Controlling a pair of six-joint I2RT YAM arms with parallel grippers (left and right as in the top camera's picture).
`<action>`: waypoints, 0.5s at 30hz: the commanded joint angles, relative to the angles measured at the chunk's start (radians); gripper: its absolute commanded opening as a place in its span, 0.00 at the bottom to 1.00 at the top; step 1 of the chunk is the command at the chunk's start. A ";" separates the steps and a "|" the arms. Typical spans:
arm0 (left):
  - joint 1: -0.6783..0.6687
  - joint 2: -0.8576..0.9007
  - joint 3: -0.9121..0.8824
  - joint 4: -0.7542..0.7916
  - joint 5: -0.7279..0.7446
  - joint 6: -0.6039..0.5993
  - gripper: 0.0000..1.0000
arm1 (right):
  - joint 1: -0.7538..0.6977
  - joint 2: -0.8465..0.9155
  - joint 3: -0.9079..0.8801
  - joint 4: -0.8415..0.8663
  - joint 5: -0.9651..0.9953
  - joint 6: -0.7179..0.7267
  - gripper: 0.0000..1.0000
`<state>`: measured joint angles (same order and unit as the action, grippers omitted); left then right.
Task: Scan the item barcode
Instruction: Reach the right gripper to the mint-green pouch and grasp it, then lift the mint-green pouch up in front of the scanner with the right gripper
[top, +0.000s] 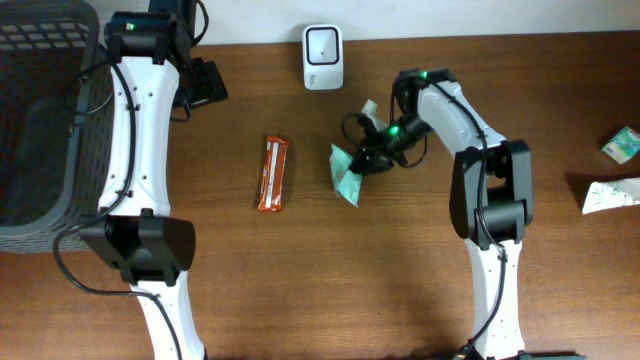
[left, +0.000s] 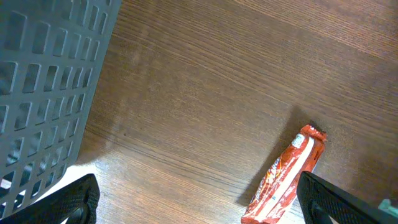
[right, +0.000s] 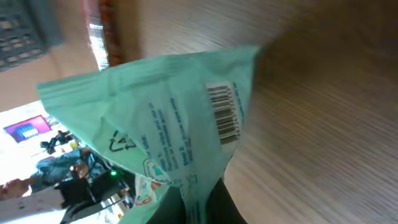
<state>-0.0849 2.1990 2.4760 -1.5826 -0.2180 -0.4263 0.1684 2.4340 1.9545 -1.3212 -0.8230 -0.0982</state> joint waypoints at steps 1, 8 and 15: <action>-0.002 -0.010 0.006 -0.001 -0.011 0.009 0.99 | -0.039 -0.015 -0.040 0.043 0.202 0.151 0.08; -0.002 -0.010 0.006 -0.001 -0.011 0.009 0.99 | -0.119 -0.027 0.416 -0.269 0.658 0.201 0.59; -0.001 -0.010 0.006 -0.002 -0.011 0.009 0.99 | 0.057 -0.037 0.556 -0.378 0.680 0.201 0.62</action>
<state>-0.0849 2.1990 2.4760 -1.5826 -0.2184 -0.4263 0.1623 2.4027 2.5328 -1.6932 -0.1692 0.1020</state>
